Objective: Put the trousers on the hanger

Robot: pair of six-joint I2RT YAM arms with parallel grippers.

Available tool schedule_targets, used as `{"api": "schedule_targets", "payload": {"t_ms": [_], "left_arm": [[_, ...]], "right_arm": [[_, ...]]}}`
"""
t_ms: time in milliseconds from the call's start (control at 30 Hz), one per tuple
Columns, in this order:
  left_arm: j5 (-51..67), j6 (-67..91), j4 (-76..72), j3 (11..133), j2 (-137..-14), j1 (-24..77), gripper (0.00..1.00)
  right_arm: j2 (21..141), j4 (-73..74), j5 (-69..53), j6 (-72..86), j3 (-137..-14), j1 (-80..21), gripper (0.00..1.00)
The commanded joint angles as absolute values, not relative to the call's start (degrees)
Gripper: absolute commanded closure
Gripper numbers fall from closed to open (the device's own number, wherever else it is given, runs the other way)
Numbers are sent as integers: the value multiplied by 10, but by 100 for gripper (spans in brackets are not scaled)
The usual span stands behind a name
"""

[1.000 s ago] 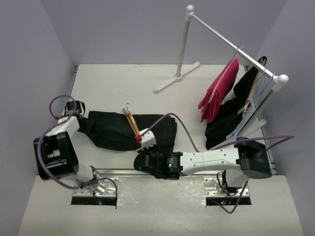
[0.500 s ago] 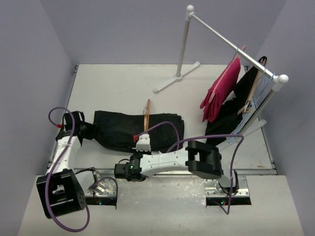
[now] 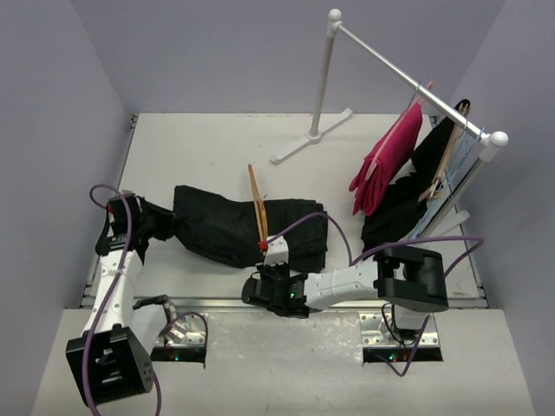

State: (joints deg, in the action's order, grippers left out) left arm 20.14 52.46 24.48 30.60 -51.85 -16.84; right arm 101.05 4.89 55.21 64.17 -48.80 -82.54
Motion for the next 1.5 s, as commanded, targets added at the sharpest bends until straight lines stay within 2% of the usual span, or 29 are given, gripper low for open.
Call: {"api": "schedule_targets", "payload": {"t_ms": [0,100,333,500,733,967,1100,1200,1467], "left_arm": [[240,521,230,351,-468,-147,93],[253,538,226,345,-458,-120,96],[196,615,180,330,-453,-6,98],[168,676,126,315,-496,74,100],[131,719,97,324,-572,166,100],[158,721,50,337,-677,206,99],[196,720,11,329,-725,221,95],[240,729,-56,317,-768,230,87],[293,722,-99,376,-892,271,86]], "right_arm": [[993,-73,486,596,-479,-826,100],[985,-67,479,597,-490,-821,100],[956,-14,481,696,-481,-796,100],[940,53,491,724,-519,-794,100],[941,71,503,737,-524,-794,100],[910,15,521,717,-461,-795,100],[883,-13,555,717,-427,-794,100],[871,-42,556,689,-409,-794,100],[845,-146,530,602,-344,-788,100]]}}
